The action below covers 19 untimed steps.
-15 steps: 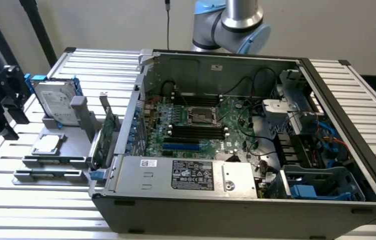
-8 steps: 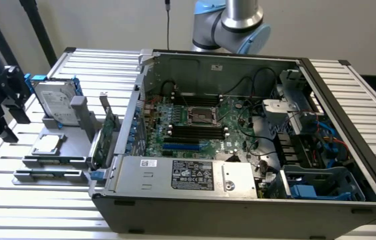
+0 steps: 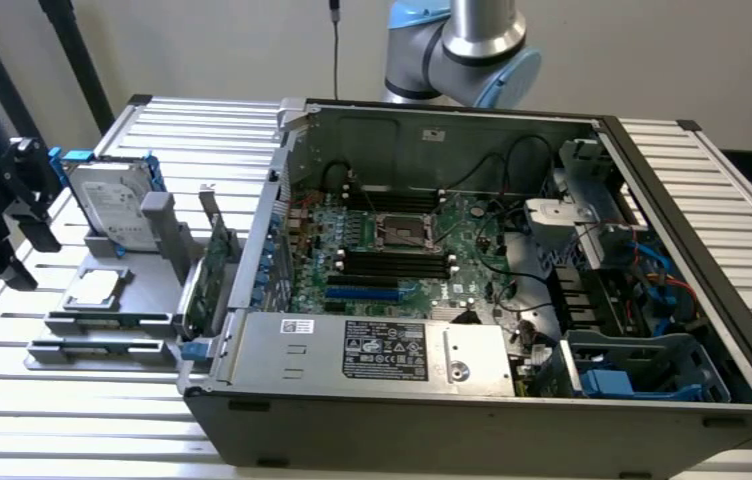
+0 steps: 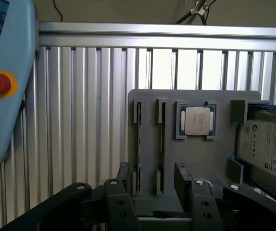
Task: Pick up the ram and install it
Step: 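Pick up the ram and move it above insertion slot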
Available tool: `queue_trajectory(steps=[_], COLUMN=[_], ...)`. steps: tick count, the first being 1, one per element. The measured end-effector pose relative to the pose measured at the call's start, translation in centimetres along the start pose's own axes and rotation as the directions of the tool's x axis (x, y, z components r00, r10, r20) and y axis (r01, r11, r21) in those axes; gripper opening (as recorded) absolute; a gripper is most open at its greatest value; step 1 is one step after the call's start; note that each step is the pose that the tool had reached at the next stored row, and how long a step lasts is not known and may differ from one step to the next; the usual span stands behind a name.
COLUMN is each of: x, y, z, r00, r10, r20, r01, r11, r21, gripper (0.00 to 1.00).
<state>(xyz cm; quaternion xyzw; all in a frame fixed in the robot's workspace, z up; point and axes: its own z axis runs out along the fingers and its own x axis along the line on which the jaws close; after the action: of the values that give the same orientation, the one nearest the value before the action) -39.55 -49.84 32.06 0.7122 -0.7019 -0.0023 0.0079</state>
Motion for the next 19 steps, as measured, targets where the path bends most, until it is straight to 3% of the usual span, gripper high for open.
queue_trajectory(steps=[7, 13, 19], x=[0.2, 1.0, 1.2], y=[0.01, 0.02, -0.02], z=[0.03, 0.14, 1.17], r00=[1.0000, 1.0000, 1.0000], r10=[0.000, 0.000, 0.000], r20=[0.0000, 0.0001, 0.0001], r01=[0.000, 0.000, 0.000], r11=[1.0000, 1.0000, 1.0000], r21=[0.0001, 0.0001, 0.0001], gripper=[0.50, 0.50, 0.50])
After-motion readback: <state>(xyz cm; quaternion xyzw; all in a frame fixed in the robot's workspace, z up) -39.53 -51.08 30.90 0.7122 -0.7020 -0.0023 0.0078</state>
